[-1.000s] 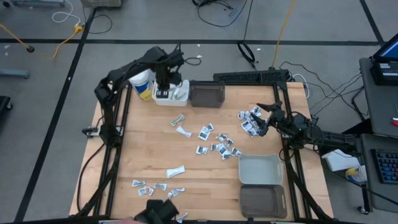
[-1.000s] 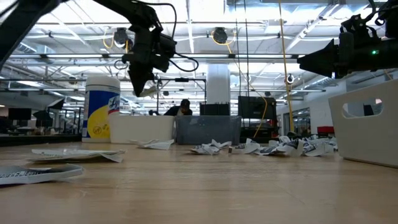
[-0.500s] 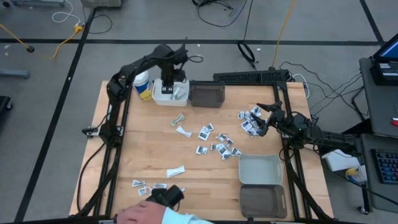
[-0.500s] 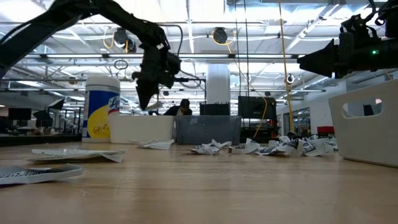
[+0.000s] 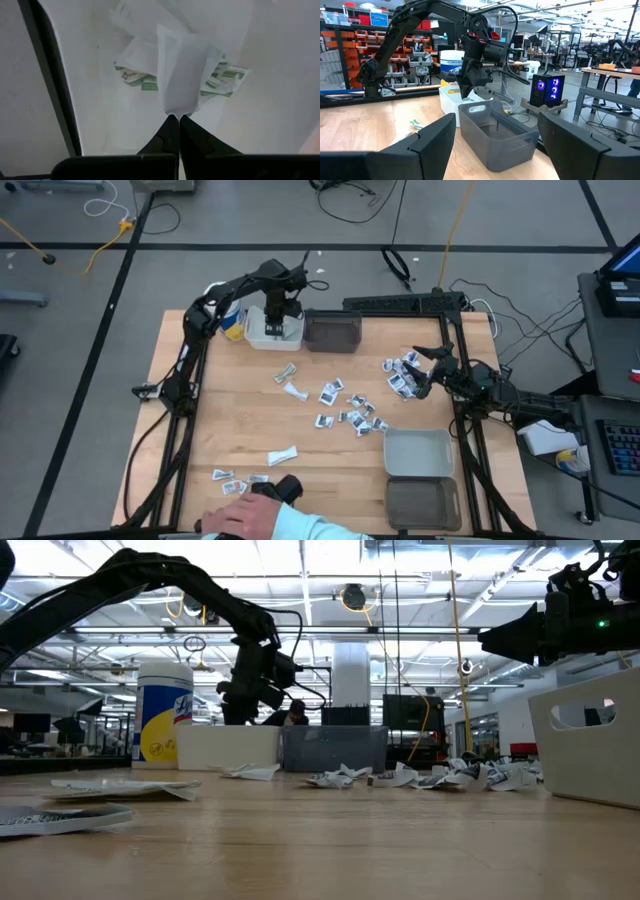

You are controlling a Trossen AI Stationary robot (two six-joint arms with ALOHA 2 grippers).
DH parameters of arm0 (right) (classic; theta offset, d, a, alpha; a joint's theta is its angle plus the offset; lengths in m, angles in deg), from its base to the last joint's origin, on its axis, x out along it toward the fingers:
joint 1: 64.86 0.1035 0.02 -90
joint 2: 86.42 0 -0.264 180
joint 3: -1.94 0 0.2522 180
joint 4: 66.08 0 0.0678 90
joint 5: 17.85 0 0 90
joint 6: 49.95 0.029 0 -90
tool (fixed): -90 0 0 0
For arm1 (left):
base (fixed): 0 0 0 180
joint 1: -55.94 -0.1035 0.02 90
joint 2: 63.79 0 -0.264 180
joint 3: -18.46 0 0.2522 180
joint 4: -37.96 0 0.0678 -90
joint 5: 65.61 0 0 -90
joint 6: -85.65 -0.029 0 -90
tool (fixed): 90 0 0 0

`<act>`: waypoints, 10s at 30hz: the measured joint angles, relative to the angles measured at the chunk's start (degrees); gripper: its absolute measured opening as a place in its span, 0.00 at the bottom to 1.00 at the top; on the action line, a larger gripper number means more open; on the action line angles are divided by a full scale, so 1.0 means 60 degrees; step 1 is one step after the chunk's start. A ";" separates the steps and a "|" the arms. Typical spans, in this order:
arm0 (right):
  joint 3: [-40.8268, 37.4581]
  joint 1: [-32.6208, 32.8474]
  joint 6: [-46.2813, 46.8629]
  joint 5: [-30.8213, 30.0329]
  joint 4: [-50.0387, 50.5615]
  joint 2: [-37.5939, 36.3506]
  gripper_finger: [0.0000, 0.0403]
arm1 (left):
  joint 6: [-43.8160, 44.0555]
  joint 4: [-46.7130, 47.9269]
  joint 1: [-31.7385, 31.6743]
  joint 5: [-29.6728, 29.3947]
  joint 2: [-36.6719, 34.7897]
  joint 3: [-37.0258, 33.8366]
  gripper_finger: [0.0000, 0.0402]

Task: Pick & Place First Aid Supplies
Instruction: Put the green bandage into the white bin

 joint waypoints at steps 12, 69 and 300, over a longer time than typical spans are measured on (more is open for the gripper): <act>0.0002 -0.0004 -0.0004 0.0000 0.0000 0.0000 0.69 | 0.0649 -0.0148 0.0007 0.0073 -0.0020 0.0000 0.28; -0.0001 -0.0001 -0.0003 0.0000 0.0000 0.0003 0.69 | 1.0570 0.0334 0.2342 -0.0002 -0.2068 -0.0875 0.64; -0.0001 -0.0004 0.0000 0.0000 0.0000 0.0001 0.69 | -0.2724 -0.3020 0.2414 -0.2822 -0.2837 -0.2903 0.74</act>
